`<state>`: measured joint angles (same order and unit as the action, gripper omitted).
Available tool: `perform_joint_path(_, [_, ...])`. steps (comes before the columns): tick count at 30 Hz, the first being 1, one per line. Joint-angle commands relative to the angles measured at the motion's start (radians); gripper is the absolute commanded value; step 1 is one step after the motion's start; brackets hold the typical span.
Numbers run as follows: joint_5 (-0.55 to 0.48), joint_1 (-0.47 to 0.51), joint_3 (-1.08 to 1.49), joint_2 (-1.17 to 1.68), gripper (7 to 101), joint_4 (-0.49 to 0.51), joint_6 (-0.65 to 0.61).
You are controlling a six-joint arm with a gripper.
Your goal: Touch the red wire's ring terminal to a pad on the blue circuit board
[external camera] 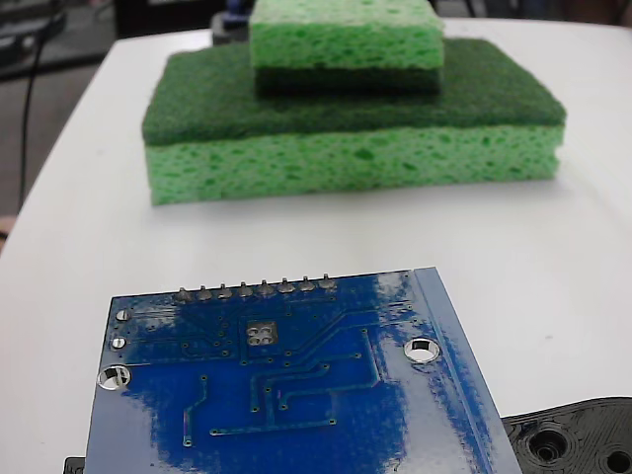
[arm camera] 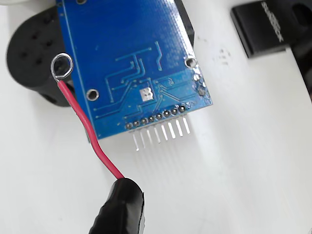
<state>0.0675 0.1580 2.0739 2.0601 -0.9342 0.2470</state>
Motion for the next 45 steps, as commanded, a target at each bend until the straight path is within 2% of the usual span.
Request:
perform_joint_path(1, [-0.210,0.069,0.258,0.216,100.3,0.127,-0.074])
perform_joint_path(5, [-0.359,0.133,0.476,0.397,100.3,0.227,-0.143])
perform_joint_path(8, [-0.382,0.130,0.600,0.511,100.3,0.258,-0.176])
perform_joint_path(11, [-0.391,0.127,0.696,0.646,100.3,0.245,-0.189])
perform_joint_path(15, [-0.365,0.092,0.779,0.884,100.3,0.156,-0.195])
perform_joint_path(18, [-0.385,0.097,0.825,0.988,100.3,0.118,-0.227])
perform_joint_path(23, [-0.275,0.031,0.870,0.994,100.3,0.163,-0.218])
perform_joint_path(41, [-0.249,0.023,0.922,0.994,100.3,0.158,-0.241])
perform_joint_path(45, [-0.210,0.023,0.922,0.994,100.3,0.160,-0.218])
